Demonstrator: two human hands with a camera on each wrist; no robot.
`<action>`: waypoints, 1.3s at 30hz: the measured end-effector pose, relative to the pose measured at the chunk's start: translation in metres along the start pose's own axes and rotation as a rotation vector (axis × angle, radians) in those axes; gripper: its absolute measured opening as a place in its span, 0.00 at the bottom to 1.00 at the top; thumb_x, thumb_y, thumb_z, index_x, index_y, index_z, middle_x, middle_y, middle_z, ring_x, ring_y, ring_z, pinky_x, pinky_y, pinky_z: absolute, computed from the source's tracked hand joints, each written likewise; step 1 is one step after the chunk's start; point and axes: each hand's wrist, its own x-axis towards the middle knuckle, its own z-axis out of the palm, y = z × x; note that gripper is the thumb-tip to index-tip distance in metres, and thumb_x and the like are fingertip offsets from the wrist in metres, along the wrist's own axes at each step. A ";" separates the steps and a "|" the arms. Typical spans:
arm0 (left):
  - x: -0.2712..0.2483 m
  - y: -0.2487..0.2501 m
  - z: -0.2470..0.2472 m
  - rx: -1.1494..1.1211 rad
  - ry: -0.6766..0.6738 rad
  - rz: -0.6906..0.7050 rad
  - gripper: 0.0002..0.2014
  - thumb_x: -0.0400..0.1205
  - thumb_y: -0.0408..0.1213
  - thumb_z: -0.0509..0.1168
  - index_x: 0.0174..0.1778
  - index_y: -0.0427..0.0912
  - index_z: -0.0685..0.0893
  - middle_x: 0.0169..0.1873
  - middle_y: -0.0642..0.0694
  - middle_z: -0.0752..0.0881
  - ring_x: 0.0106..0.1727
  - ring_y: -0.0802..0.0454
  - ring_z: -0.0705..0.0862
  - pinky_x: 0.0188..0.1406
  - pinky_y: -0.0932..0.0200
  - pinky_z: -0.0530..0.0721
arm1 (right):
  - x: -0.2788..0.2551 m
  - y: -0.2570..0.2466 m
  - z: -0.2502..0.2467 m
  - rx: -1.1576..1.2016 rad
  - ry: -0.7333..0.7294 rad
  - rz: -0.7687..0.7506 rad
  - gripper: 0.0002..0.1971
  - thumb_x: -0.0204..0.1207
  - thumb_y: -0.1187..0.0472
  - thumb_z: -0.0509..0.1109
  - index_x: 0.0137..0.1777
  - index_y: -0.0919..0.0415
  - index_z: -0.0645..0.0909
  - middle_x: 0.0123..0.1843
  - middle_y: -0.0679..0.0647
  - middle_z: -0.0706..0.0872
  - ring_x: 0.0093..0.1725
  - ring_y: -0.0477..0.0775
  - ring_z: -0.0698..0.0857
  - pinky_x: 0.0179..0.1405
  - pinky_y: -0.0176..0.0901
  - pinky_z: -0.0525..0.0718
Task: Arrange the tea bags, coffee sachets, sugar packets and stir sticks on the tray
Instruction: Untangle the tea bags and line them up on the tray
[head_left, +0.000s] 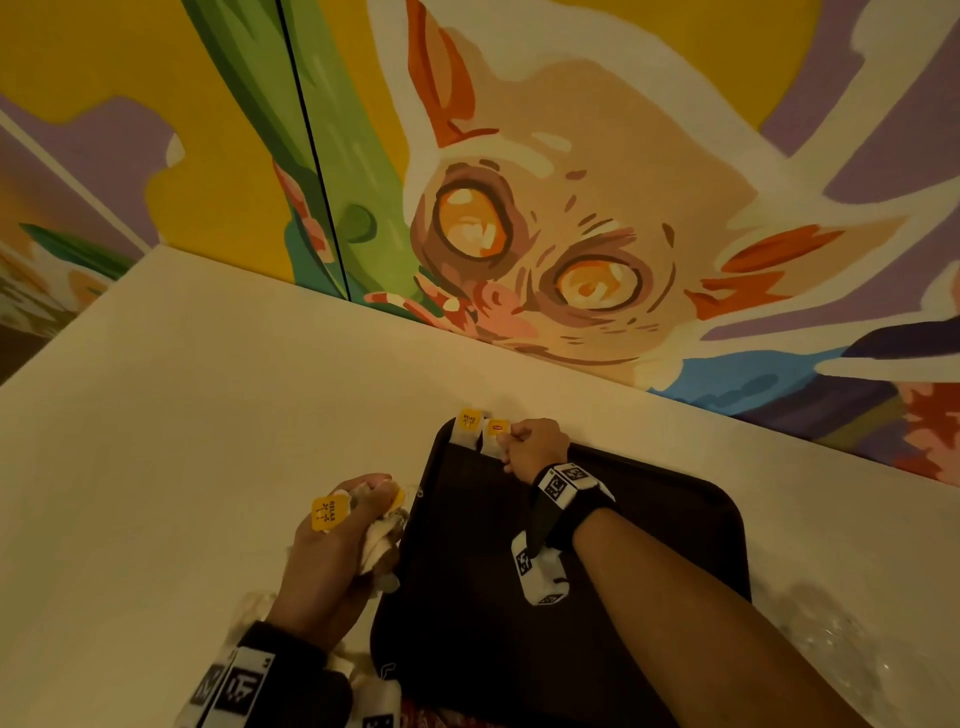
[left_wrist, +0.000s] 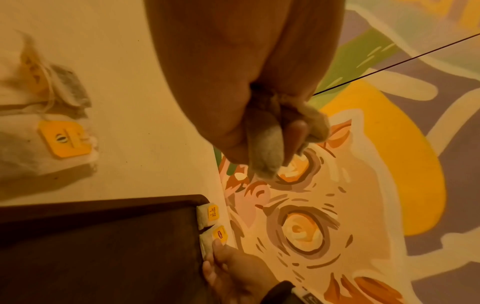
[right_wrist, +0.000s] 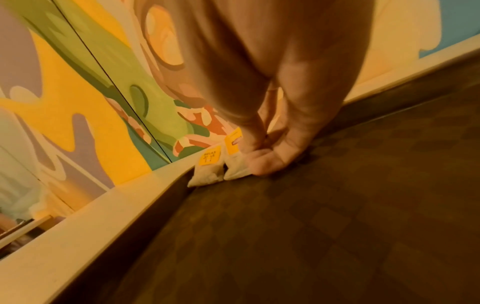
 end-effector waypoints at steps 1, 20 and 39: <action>0.002 0.000 0.001 -0.002 0.003 -0.002 0.17 0.71 0.40 0.70 0.52 0.36 0.84 0.32 0.35 0.78 0.22 0.50 0.73 0.15 0.65 0.72 | 0.001 0.001 0.001 0.014 0.001 -0.001 0.09 0.79 0.65 0.73 0.56 0.68 0.85 0.48 0.66 0.90 0.33 0.54 0.87 0.41 0.50 0.92; -0.004 -0.002 0.006 0.069 -0.032 0.034 0.09 0.80 0.38 0.66 0.53 0.38 0.84 0.31 0.36 0.80 0.24 0.48 0.74 0.15 0.63 0.74 | -0.009 0.004 -0.001 0.126 -0.001 -0.064 0.14 0.76 0.69 0.75 0.55 0.60 0.75 0.50 0.64 0.89 0.38 0.57 0.91 0.35 0.38 0.90; -0.046 -0.003 0.024 0.473 -0.212 0.382 0.11 0.78 0.45 0.68 0.55 0.49 0.85 0.38 0.40 0.88 0.35 0.34 0.87 0.25 0.50 0.86 | -0.192 -0.028 -0.076 0.347 -0.588 -0.413 0.13 0.77 0.56 0.71 0.57 0.62 0.88 0.48 0.55 0.90 0.43 0.50 0.88 0.43 0.42 0.88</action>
